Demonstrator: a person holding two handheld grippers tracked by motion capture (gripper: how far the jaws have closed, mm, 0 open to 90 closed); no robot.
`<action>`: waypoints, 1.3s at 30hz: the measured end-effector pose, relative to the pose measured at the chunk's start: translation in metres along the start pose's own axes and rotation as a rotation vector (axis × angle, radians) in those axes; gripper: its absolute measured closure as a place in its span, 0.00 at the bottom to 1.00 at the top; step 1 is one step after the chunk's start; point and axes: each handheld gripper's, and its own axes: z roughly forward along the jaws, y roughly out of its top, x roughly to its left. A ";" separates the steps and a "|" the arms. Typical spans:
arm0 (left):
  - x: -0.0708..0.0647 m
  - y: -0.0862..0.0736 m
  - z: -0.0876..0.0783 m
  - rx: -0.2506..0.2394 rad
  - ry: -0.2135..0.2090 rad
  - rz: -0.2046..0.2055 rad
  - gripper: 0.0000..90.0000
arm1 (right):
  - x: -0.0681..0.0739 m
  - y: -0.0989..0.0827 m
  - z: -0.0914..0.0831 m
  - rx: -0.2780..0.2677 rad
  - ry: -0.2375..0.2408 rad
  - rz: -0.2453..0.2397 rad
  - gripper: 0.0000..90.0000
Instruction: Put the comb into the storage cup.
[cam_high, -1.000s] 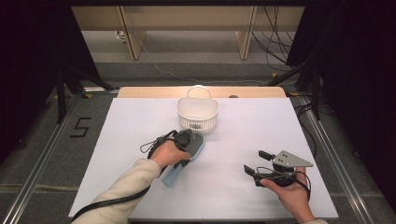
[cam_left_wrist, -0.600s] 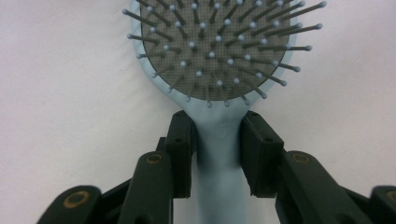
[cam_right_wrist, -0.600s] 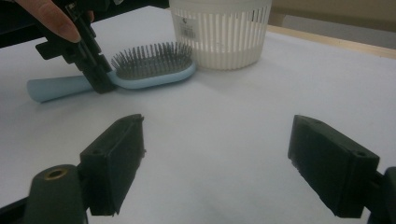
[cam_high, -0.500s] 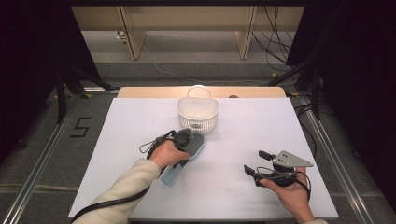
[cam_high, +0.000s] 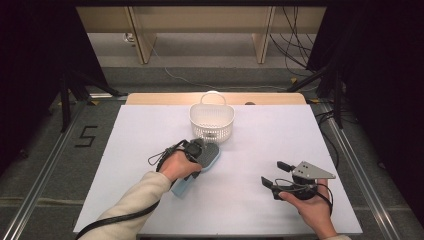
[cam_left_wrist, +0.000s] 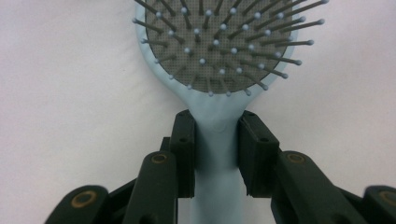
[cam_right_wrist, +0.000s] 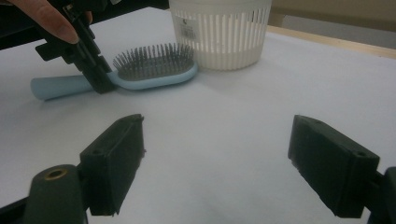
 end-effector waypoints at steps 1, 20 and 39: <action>0.000 -0.001 0.000 -0.003 -0.002 -0.001 0.77 | 0.000 0.000 0.000 -0.001 0.000 0.001 0.21; 0.004 -0.015 -0.003 -0.098 -0.032 0.041 0.77 | 0.000 0.000 0.000 -0.002 -0.002 0.002 0.21; 0.004 -0.032 -0.013 -0.218 -0.062 0.070 0.77 | 0.000 0.000 -0.001 -0.006 -0.004 0.001 0.21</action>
